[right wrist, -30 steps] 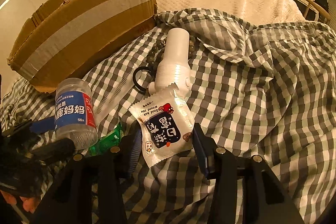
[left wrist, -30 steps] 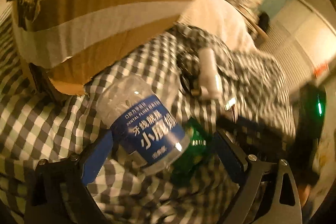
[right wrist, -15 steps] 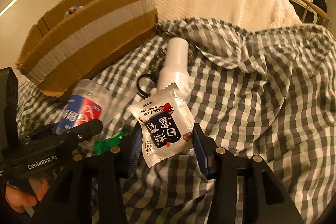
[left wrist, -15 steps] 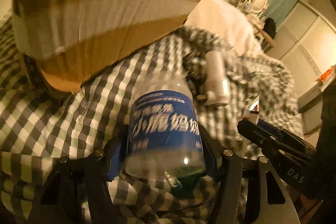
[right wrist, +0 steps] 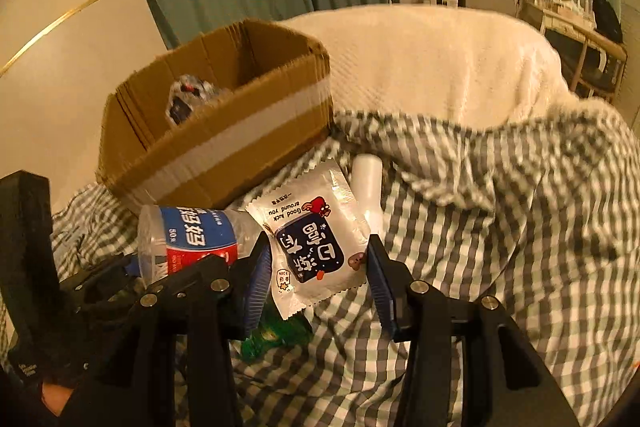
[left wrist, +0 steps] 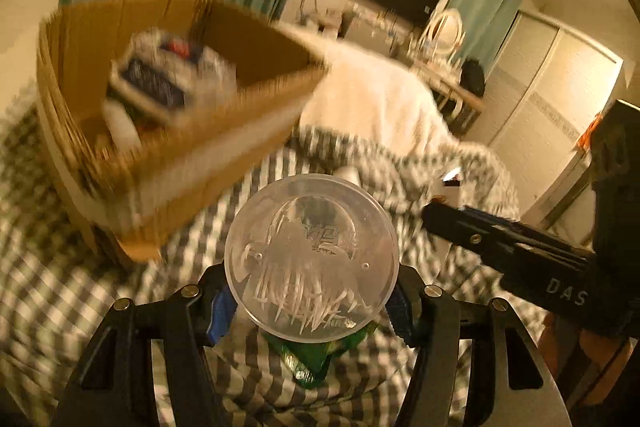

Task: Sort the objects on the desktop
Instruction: 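Carry the water bottle and snack sachet into the cardboard box and release both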

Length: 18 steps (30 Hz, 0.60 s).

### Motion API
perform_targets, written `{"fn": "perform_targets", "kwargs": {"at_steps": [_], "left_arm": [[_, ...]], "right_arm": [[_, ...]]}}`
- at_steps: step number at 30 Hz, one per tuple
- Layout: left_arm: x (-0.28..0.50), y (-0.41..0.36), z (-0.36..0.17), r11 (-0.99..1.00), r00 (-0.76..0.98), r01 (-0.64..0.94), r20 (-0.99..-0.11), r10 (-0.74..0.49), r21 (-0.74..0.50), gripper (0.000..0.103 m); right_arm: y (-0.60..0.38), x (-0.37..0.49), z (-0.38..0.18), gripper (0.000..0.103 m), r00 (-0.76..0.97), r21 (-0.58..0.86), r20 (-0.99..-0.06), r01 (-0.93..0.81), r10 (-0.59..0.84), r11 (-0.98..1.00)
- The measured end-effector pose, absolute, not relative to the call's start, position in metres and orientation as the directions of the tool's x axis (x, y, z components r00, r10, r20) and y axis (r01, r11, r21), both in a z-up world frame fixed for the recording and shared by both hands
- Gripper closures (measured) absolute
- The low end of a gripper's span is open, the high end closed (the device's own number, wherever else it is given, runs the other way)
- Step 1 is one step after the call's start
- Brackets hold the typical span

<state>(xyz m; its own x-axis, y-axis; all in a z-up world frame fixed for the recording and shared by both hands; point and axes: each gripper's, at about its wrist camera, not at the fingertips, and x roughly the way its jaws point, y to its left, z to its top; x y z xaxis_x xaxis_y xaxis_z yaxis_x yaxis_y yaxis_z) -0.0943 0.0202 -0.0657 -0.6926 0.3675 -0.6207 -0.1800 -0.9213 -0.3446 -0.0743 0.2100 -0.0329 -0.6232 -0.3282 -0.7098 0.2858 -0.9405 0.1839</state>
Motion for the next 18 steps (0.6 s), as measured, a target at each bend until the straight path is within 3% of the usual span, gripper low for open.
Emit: {"fn": "perform_targets", "kwargs": {"at_steps": [7, 13, 15, 16, 17, 18], "left_arm": [[-0.109, -0.018, 0.007, -0.955, -0.848, -0.120, -0.473, 0.240, -0.270, 0.040], [-0.168, -0.069, 0.002, -0.975, -0.857, 0.030, -0.507, 0.089, -0.220, 0.040], [-0.179, -0.074, -0.005, -0.978, -0.850, 0.025, -0.519, 0.088, -0.207, 0.039], [-0.184, -0.075, -0.011, -0.978, -0.841, 0.005, -0.530, 0.107, -0.207, 0.038], [-0.184, -0.077, -0.013, -0.978, -0.837, -0.004, -0.534, 0.116, -0.206, 0.032], [-0.183, -0.077, -0.017, -0.978, -0.840, -0.010, -0.529, 0.121, -0.207, 0.015]], "right_arm": [[0.168, -0.111, 0.038, 0.058, -0.671, 0.179, -0.615, 0.393, -0.414, -0.902], [0.113, -0.172, 0.054, 0.058, -0.637, 0.203, -0.621, 0.433, -0.457, -0.878], [0.101, -0.188, 0.049, 0.056, -0.632, 0.207, -0.633, 0.420, -0.448, -0.884], [0.096, -0.196, 0.046, 0.047, -0.625, 0.214, -0.640, 0.413, -0.447, -0.885], [0.092, -0.202, 0.042, 0.028, -0.615, 0.225, -0.650, 0.406, -0.447, -0.886], [0.092, -0.207, 0.039, 0.021, -0.613, 0.240, -0.652, 0.390, -0.446, -0.889]]}}
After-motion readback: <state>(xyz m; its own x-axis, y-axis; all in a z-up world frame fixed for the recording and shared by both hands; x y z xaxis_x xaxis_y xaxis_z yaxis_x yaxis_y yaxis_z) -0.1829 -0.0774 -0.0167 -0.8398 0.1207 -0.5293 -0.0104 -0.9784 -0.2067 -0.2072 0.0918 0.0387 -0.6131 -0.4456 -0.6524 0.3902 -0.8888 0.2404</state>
